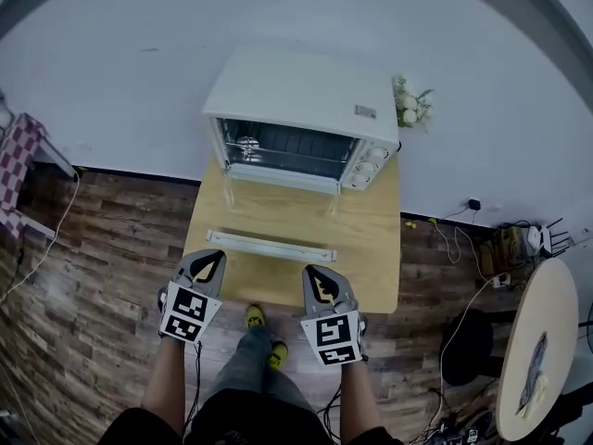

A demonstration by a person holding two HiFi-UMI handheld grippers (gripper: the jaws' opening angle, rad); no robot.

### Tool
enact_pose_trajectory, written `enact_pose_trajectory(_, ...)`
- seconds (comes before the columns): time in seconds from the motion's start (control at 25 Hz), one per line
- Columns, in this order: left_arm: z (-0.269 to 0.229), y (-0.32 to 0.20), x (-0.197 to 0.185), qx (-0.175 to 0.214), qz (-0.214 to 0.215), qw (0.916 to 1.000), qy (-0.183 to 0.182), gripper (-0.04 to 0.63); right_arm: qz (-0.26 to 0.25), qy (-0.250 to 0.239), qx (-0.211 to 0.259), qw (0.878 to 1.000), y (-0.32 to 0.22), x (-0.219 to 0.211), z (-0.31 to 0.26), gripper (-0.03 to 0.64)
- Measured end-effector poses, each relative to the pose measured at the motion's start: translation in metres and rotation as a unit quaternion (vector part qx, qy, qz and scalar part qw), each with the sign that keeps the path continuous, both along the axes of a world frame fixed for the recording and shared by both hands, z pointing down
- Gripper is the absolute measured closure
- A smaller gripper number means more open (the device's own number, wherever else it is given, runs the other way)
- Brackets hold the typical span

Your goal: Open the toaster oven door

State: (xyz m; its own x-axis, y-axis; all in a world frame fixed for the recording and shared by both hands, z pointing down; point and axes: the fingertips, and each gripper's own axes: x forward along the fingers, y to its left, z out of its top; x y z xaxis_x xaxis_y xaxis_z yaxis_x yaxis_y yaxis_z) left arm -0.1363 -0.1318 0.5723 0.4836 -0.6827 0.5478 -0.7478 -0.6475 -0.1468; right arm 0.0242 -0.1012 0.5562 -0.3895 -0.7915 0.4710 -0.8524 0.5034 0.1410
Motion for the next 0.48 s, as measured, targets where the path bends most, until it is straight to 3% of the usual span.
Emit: enact_pose_trajectory(0.48, -0.069, 0.012, 0.006, 0.046, -0.006, 0.9981, 0.040, 0.595, 0.049, -0.030, 0.039, 0.998, 0.013, 0.029, -0.066, 0.609)
